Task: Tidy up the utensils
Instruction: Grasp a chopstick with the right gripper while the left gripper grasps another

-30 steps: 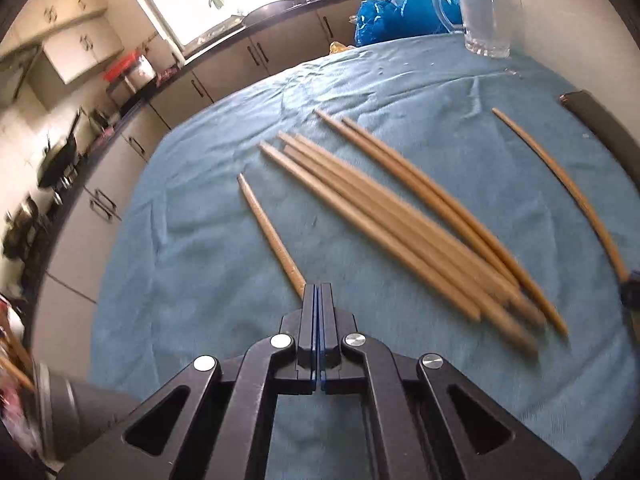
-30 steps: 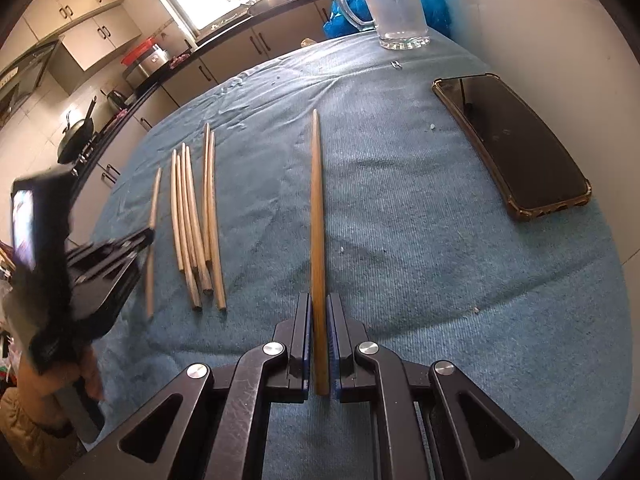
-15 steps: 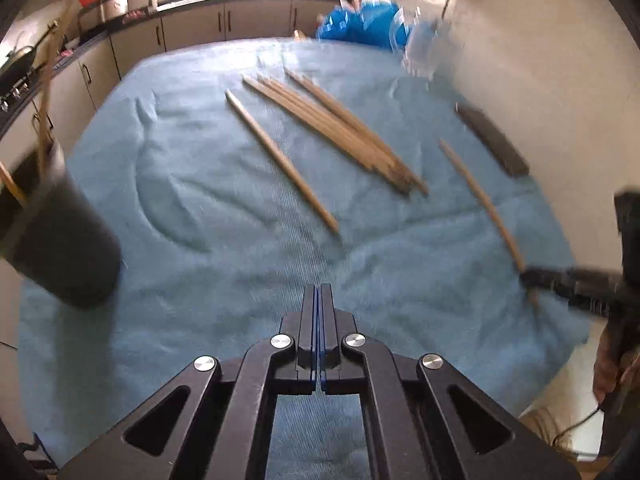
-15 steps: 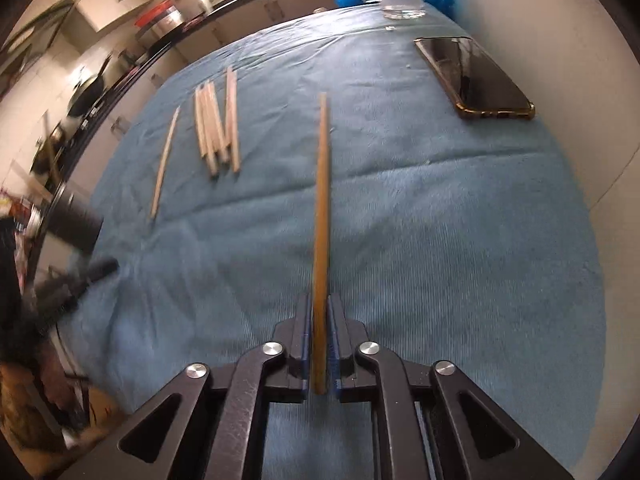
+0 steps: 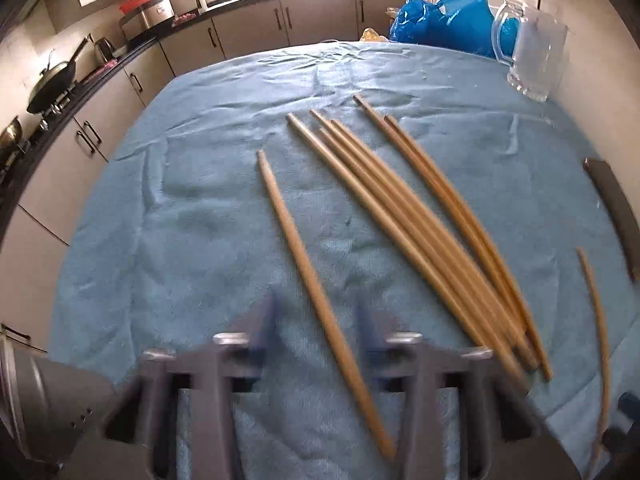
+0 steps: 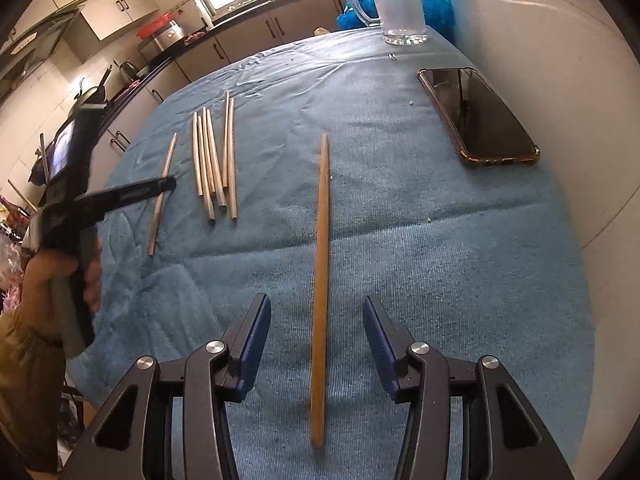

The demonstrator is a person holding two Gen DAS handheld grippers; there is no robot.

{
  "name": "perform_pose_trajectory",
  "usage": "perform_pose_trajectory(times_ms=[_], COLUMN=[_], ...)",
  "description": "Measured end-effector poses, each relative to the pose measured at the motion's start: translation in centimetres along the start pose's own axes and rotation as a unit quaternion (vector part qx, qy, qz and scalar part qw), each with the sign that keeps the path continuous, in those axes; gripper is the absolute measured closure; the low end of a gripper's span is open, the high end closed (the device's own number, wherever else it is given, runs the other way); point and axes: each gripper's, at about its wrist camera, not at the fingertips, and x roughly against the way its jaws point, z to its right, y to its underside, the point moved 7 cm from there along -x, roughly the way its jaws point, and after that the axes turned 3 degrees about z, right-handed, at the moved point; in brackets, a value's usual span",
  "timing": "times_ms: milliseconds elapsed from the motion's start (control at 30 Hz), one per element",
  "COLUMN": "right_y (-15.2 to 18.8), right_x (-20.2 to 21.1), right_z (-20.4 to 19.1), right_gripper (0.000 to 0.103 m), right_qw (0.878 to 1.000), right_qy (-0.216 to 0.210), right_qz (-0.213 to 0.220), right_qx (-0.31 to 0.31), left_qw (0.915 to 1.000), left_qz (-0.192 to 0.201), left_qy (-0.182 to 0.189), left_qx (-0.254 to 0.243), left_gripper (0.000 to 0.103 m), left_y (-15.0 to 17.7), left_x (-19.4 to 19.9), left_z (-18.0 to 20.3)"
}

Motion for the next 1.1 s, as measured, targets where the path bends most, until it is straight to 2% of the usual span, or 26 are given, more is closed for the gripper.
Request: perform_pose_trajectory(times_ms=[133,200,300,467,600,700,767,800,933,1000,1100], right_y=[-0.4,-0.6,-0.8,-0.9,-1.3,-2.2,-3.1,-3.4,-5.6,-6.8,-8.2], right_x=[-0.2,-0.3,-0.3,-0.6,-0.9,-1.6,-2.4,-2.7,-4.6,-5.6,-7.1], right_z=[0.5,0.7,1.0,1.3,0.9,0.6,0.5,0.5,0.3,0.1,-0.1], right_gripper=[0.051,0.051,0.051,0.051,0.051,0.051,0.051,0.051,0.051,0.056,0.070], right_qw=[1.000,1.000,1.000,1.000,1.000,1.000,1.000,0.999,0.997,0.994,0.989], right_qy=[-0.001,-0.001,-0.002,-0.003,0.002,0.009,0.016,0.019,0.048,0.073,0.101], right_qz=[0.002,0.004,0.004,0.002,-0.006,-0.016,-0.025,-0.029,-0.050,-0.060,-0.086], right_qx=[-0.006,-0.009,-0.011,-0.014,-0.005,0.005,0.008,0.008,0.026,0.045,0.071], left_qw=[0.9998,0.9997,0.9984,0.9912,0.9834,0.9860,0.9880,0.9881,0.9896,0.9888,0.9889], left_qz=[0.006,0.007,-0.007,-0.032,-0.043,-0.013,-0.009,-0.008,-0.026,-0.044,-0.056], left_qy=[-0.002,0.010,0.056,0.129,0.176,0.164,0.152,0.150,0.133,0.130,0.115], left_qx=[-0.018,-0.020,-0.008,0.001,-0.005,-0.026,-0.029,-0.031,-0.049,-0.058,-0.076], left_gripper=[0.096,0.096,0.097,0.096,0.096,0.092,0.076,0.074,0.074,0.074,0.075], left_y=[0.2,1.3,3.7,9.7,12.1,10.9,10.1,9.5,7.6,7.4,6.7], left_x=[0.5,1.1,2.6,6.3,8.6,9.5,9.2,8.9,6.8,5.7,4.6], left_z=[0.2,0.2,-0.4,-0.7,0.1,0.5,0.8,1.2,2.6,3.1,3.5])
